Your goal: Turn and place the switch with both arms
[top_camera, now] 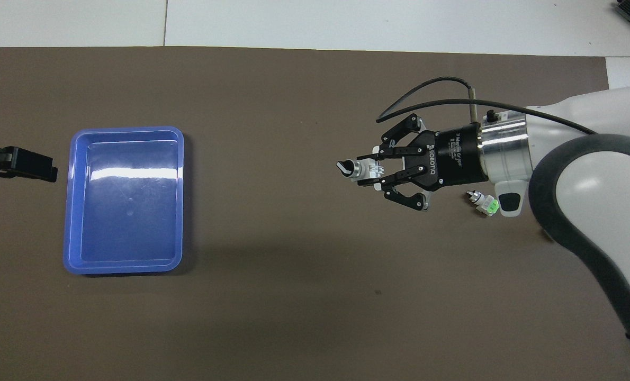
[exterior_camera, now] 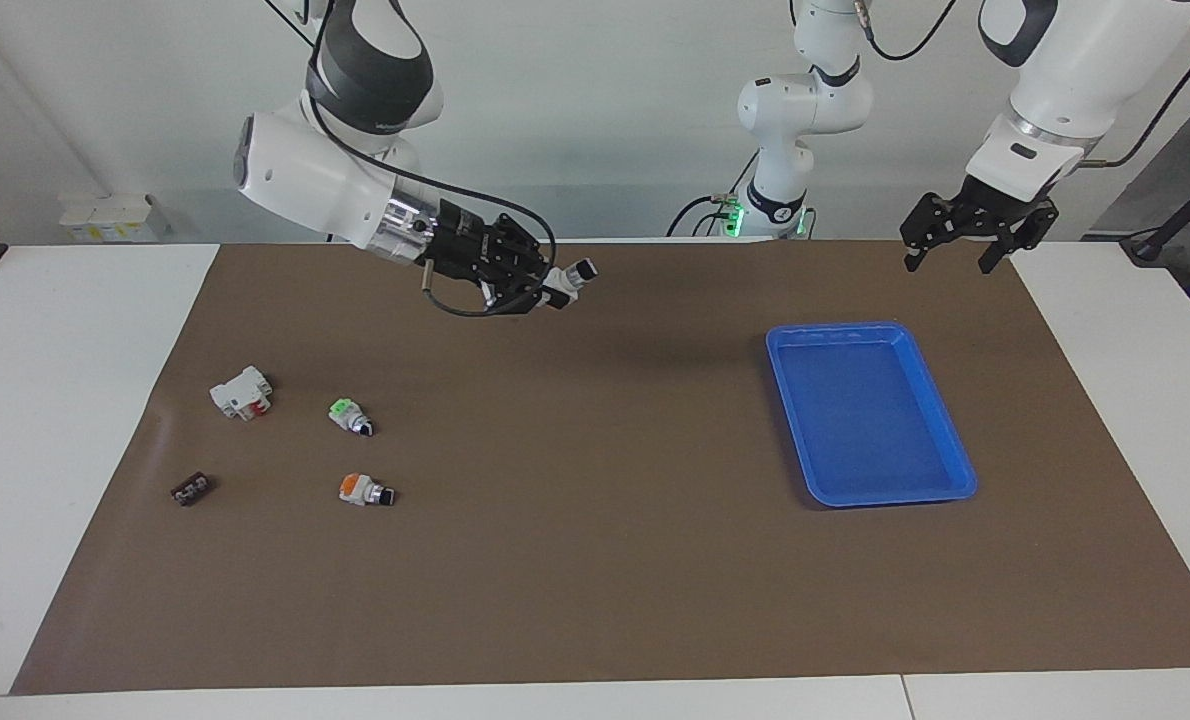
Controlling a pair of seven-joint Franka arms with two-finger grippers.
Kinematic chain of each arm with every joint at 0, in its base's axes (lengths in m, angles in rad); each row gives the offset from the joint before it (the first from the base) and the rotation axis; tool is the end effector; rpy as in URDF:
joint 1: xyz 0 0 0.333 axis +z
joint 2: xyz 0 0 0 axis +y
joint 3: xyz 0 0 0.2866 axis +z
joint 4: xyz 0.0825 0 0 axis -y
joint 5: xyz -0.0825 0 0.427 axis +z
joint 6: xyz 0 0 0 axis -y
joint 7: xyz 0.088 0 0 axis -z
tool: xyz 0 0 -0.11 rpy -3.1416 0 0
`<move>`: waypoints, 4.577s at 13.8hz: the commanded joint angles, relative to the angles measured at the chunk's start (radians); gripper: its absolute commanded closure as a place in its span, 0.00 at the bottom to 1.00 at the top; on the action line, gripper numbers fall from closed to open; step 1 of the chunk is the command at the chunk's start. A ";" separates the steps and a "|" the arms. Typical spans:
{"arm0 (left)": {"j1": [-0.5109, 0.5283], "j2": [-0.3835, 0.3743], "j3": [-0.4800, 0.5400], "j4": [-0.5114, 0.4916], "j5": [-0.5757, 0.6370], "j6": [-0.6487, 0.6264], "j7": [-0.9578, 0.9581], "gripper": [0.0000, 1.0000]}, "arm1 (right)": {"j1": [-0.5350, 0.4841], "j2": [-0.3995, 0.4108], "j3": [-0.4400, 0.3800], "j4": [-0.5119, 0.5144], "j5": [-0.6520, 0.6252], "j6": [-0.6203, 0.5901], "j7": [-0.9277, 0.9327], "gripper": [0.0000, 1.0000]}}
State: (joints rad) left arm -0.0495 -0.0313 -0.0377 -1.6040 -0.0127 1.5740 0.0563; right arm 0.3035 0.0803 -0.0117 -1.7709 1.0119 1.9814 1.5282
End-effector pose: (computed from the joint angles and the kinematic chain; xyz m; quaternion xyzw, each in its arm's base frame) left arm 0.5864 -0.0530 0.5938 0.9974 -0.0717 0.0005 0.0058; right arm 0.6050 0.2401 0.5051 -0.6164 0.6397 0.3247 0.3246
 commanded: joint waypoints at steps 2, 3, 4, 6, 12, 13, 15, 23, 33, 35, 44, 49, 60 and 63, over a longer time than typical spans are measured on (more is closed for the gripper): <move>-0.102 -0.050 -0.002 -0.068 -0.088 0.053 -0.100 0.00 | 0.026 0.032 -0.002 0.051 0.030 0.017 0.062 1.00; -0.104 -0.047 -0.001 -0.060 -0.172 0.055 -0.148 0.00 | 0.045 0.032 0.002 0.051 0.030 0.028 0.076 1.00; -0.105 -0.045 -0.002 -0.053 -0.229 0.052 -0.206 0.00 | 0.075 0.033 0.004 0.051 0.030 0.054 0.082 1.00; -0.136 -0.036 -0.014 -0.030 -0.268 0.061 -0.358 0.03 | 0.101 0.038 0.007 0.051 0.030 0.108 0.108 1.00; -0.161 -0.021 -0.057 0.001 -0.507 0.081 -0.444 0.06 | 0.179 0.046 0.006 0.038 0.022 0.203 0.113 1.00; -0.162 -0.021 -0.060 -0.002 -0.523 0.089 -0.463 0.07 | 0.183 0.047 0.006 0.038 0.021 0.208 0.113 1.00; -0.162 -0.021 -0.062 -0.004 -0.543 0.113 -0.538 0.07 | 0.184 0.047 0.006 0.038 0.019 0.208 0.113 1.00; -0.208 -0.022 -0.067 -0.062 -0.587 0.331 -0.817 0.24 | 0.189 0.046 0.006 0.034 0.011 0.208 0.113 1.00; -0.220 -0.039 -0.067 -0.119 -0.601 0.347 -0.819 0.48 | 0.189 0.046 0.006 0.036 0.011 0.203 0.115 1.00; -0.222 -0.041 -0.068 -0.119 -0.601 0.336 -0.819 0.53 | 0.189 0.046 0.006 0.036 0.011 0.203 0.115 1.00; -0.220 -0.045 -0.068 -0.122 -0.619 0.322 -0.790 1.00 | 0.189 0.046 0.006 0.036 0.011 0.203 0.116 1.00; -0.207 -0.048 -0.062 -0.120 -0.615 0.272 -0.436 1.00 | 0.189 0.046 0.006 0.036 0.011 0.203 0.118 1.00; -0.181 -0.058 -0.059 -0.125 -0.510 0.268 0.425 1.00 | 0.187 0.046 0.006 0.036 0.011 0.197 0.121 1.00; -0.179 -0.061 -0.059 -0.119 -0.509 0.276 0.618 1.00 | 0.187 0.044 0.006 0.036 0.010 0.195 0.121 1.00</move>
State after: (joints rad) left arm -0.2526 -0.0591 -0.1084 -1.6939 -0.5744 1.8572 0.5455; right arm 0.5052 0.1308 -0.0011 -1.7395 1.0211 2.1824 1.6387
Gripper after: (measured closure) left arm 0.903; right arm 0.670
